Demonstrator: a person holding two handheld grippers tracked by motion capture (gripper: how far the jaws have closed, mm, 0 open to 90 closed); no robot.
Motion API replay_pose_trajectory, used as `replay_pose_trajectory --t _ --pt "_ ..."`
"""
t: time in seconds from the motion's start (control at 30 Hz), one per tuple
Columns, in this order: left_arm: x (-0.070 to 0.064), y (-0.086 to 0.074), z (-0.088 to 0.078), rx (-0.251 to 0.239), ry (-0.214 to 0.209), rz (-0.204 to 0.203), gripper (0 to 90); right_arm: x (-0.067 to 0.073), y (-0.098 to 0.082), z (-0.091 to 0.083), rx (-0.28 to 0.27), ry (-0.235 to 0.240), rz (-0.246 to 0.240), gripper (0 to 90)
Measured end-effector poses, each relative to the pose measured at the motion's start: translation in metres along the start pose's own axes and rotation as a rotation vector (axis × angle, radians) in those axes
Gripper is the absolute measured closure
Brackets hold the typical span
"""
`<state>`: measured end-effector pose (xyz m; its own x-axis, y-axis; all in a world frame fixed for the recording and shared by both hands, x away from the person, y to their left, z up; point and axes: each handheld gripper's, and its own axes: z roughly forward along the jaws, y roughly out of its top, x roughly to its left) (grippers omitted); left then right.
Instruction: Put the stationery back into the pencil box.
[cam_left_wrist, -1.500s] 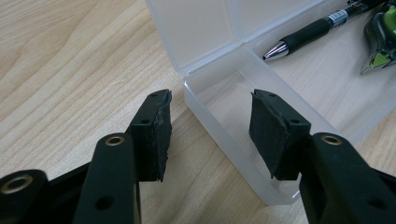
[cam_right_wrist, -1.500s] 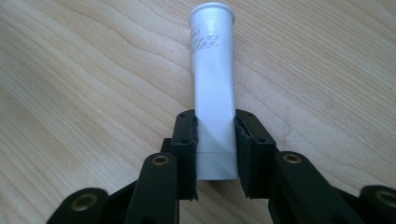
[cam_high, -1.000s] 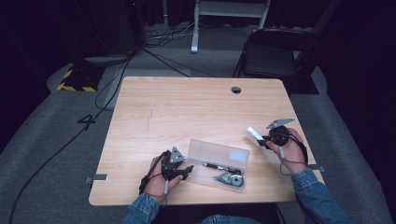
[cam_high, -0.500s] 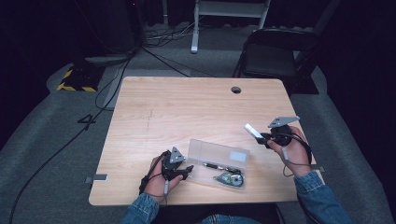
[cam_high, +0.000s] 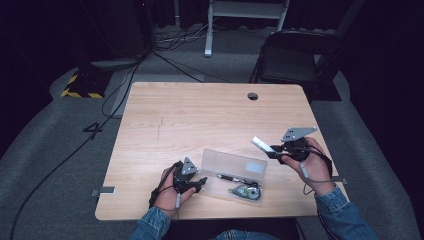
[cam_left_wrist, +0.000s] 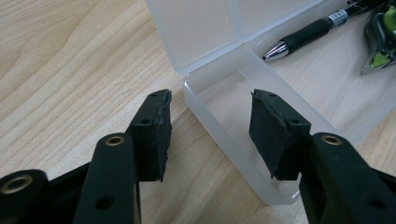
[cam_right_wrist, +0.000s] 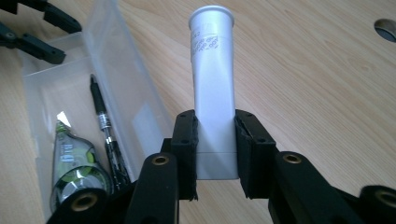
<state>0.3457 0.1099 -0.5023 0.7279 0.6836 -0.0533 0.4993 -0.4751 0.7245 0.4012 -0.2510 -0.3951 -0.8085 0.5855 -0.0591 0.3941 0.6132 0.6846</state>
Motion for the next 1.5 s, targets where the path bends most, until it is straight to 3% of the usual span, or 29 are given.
replay_pose_trajectory --t 0.67,1.13,1.5 --pt "0.000 0.000 0.000 0.000 0.000 -0.001 48.9 0.042 0.017 0.006 0.016 0.136 -0.160 71.6" --pt "0.000 0.000 0.000 0.000 0.002 0.001 48.9 0.067 0.020 0.028 0.098 0.240 -0.269 71.5" --pt "0.000 0.000 0.000 0.000 0.001 0.001 48.9 0.081 0.019 0.047 0.164 0.294 -0.330 71.5"
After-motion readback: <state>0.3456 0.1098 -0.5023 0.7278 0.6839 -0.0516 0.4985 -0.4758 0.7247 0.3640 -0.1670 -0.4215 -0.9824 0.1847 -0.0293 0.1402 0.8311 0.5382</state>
